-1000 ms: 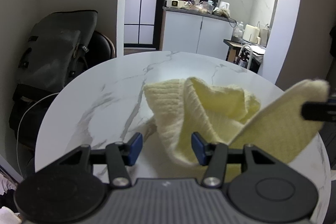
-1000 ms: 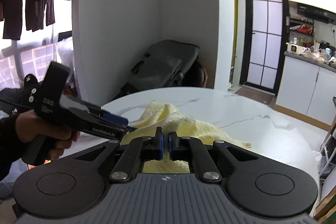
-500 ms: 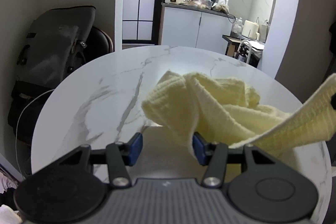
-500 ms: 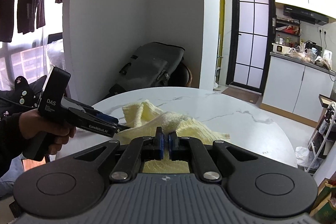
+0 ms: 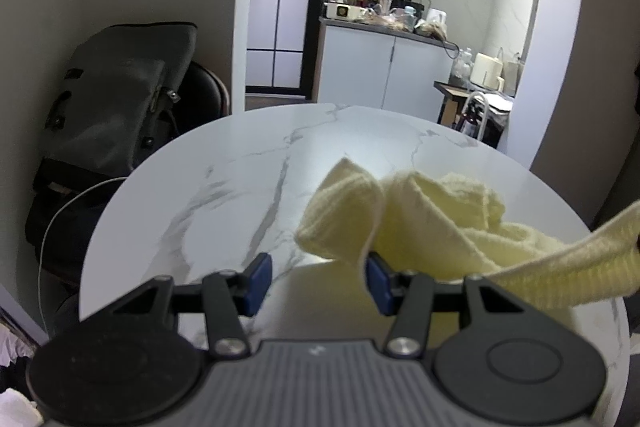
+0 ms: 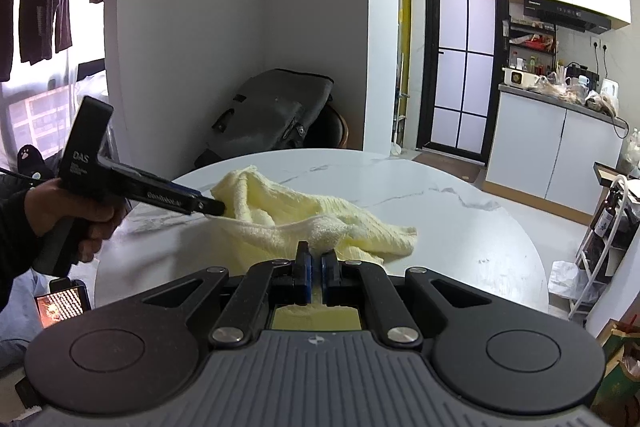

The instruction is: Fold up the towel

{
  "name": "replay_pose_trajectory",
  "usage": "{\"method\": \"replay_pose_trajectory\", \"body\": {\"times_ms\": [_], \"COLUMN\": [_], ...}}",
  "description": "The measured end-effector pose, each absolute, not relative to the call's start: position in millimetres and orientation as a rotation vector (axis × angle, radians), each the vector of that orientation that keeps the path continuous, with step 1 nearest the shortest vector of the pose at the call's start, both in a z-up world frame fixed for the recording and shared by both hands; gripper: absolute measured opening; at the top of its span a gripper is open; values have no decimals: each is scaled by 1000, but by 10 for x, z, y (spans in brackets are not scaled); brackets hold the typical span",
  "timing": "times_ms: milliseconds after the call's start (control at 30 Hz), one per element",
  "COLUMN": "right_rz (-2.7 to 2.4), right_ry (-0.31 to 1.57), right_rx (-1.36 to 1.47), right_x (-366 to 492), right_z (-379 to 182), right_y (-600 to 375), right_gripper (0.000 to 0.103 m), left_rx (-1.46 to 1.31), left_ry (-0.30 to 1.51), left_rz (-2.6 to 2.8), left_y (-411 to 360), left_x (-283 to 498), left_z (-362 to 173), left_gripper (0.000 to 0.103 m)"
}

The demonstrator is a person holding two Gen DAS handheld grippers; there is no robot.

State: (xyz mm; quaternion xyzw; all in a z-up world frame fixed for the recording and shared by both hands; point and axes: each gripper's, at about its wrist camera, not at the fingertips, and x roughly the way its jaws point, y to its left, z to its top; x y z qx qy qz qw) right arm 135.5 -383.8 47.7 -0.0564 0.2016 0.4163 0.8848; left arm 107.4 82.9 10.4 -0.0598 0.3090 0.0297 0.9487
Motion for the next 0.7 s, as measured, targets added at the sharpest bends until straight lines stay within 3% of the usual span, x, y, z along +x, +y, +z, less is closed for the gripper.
{"method": "replay_pose_trajectory", "body": {"times_ms": [700], "right_rz": [889], "right_ry": [453], "right_rx": [-127], "right_x": [1247], "right_z": [294], "right_y": [-3899], "right_gripper": [5], "left_rx": [-127], "left_ry": [649], "left_rz": [135], "left_y": [946], "left_x": [832], "left_z": [103], "left_gripper": [55]}}
